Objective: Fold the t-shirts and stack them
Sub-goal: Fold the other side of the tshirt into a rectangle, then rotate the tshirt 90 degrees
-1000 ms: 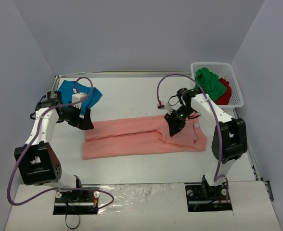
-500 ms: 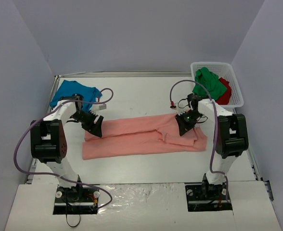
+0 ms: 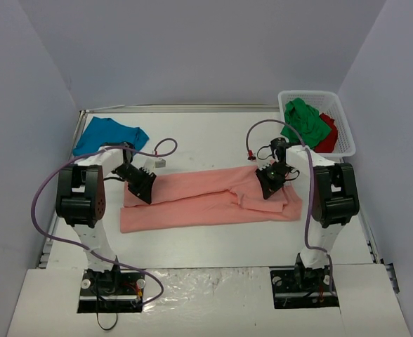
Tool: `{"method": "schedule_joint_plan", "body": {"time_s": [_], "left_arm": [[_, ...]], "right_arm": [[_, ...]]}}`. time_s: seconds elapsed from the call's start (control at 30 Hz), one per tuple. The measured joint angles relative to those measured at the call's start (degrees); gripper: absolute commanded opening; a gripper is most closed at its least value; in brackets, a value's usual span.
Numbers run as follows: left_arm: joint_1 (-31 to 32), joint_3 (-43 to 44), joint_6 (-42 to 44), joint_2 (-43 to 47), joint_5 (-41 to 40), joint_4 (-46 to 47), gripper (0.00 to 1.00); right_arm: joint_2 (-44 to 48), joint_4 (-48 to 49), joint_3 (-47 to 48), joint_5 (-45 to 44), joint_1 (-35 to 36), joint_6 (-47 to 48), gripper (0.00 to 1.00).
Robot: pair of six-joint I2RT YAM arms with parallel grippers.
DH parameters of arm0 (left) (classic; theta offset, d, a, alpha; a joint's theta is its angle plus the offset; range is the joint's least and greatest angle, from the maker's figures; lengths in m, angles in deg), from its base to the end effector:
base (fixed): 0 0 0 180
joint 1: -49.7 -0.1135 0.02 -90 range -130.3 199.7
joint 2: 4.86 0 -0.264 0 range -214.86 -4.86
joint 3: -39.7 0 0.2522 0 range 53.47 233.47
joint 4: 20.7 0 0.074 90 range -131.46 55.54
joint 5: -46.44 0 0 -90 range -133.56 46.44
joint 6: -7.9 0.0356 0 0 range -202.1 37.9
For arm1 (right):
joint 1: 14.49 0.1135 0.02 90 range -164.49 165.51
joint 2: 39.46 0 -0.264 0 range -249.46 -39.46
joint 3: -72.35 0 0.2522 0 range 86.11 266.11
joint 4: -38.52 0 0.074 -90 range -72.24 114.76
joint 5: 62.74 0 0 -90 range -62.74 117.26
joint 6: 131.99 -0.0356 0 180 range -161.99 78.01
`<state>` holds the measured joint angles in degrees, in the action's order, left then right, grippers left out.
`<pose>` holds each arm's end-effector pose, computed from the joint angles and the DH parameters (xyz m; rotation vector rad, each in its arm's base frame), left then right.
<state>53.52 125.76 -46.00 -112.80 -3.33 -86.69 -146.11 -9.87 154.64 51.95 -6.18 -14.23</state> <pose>0.3368 -0.0455 0.1696 0.9583 2.5836 -0.9552 0.3510 0.0663 0.1608 -0.9311 2.5669 0.5188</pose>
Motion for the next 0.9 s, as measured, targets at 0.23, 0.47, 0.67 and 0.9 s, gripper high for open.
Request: {"method": "schedule_joint_plan", "body": {"time_s": [0.23, 0.47, 0.67, 0.9], "left_arm": [[0.0, 0.0, 1.3, -0.1, 0.5, -0.4, 0.03], [0.9, -0.2, 1.3, -0.5, -0.6, 0.0, 0.03], [3.0, -0.9, -0.1, -1.2, -3.8, 0.6, 0.02], [4.7, -1.0, -1.5, -1.0, -6.3, 0.7, 0.02]], "right_arm": [[-0.9, 0.5, -0.3, -1.4, 0.0, -0.7, 0.00], [-0.9, 0.6, -0.3, -1.9, 0.4, -1.0, 0.00], [-0.9, 0.6, -0.2, -2.3, 0.9, -1.2, 0.00], [-5.5, -2.4, 6.4, -4.7, 2.3, -3.0, 0.00]]}}
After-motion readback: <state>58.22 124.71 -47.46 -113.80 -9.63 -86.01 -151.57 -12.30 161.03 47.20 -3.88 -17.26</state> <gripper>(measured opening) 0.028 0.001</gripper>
